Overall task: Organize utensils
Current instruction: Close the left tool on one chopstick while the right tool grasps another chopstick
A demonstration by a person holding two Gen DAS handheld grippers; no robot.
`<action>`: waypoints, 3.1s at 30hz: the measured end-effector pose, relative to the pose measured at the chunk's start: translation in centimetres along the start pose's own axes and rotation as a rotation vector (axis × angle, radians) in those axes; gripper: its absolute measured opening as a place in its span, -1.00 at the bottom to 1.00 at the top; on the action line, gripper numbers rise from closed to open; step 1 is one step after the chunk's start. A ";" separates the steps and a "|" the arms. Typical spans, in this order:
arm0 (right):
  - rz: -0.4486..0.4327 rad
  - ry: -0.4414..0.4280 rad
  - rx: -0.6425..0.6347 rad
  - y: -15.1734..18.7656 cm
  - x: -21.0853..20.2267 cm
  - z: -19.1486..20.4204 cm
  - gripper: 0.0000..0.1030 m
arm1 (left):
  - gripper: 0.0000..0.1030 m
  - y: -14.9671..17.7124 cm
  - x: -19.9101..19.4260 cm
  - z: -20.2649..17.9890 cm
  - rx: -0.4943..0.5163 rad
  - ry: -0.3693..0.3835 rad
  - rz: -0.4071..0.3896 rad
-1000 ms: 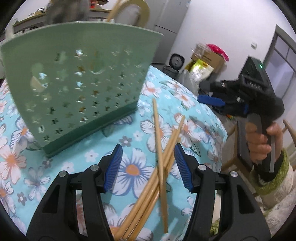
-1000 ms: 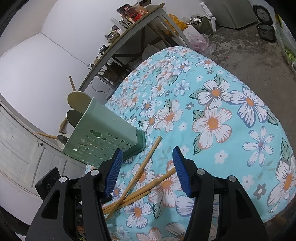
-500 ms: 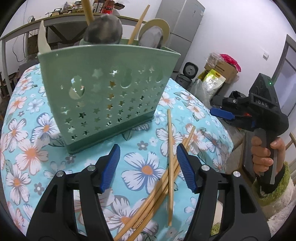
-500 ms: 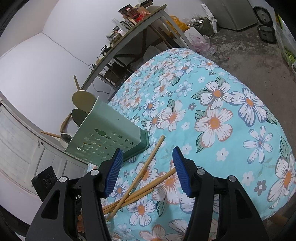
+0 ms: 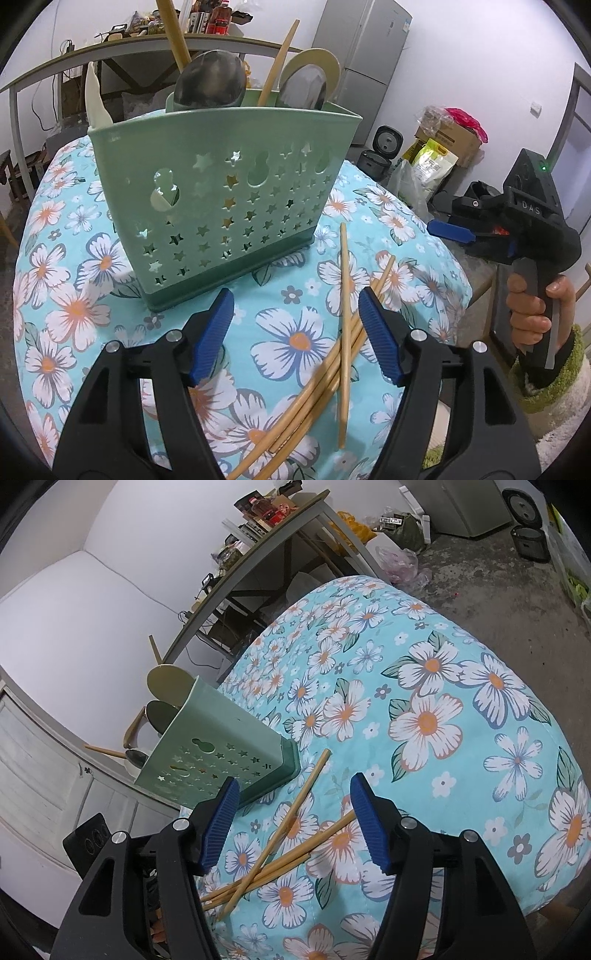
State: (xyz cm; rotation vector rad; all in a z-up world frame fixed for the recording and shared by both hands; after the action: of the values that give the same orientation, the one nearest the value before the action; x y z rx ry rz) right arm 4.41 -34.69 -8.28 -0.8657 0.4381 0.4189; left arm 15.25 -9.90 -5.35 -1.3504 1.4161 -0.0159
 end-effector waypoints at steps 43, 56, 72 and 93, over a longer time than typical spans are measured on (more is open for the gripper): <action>0.166 -0.002 0.329 3.9 6.7 -4.4 -0.68 | 0.31 0.0 0.2 -0.6 0.069 -0.024 -0.013; 0.070 -0.049 0.374 3.2 4.5 -6.6 -0.77 | 0.08 -0.9 1.6 -4.1 0.166 -0.001 0.025; 0.037 -0.028 0.371 3.3 3.2 -8.7 -0.76 | -0.40 -1.9 9.3 -7.8 0.281 -0.052 0.189; 0.032 -0.069 0.398 3.8 3.4 -9.6 -0.76 | -0.61 -3.5 17.0 -10.1 0.378 -0.241 0.277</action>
State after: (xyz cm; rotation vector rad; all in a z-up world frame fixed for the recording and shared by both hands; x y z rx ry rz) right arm 3.35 -39.58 -17.95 -0.4576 0.4530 0.3735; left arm 15.54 -29.26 -10.54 -0.8123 1.3057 0.0572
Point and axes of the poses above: each gripper's, at about its wrist camera, not at the fingertips, and x roughly the way its jaws point, z to its left, y to its underside, the point moved 5 cm from there along x, roughly the way its jaws point, and after that the axes turned 11 degrees about -x, right-handed, at the moved point
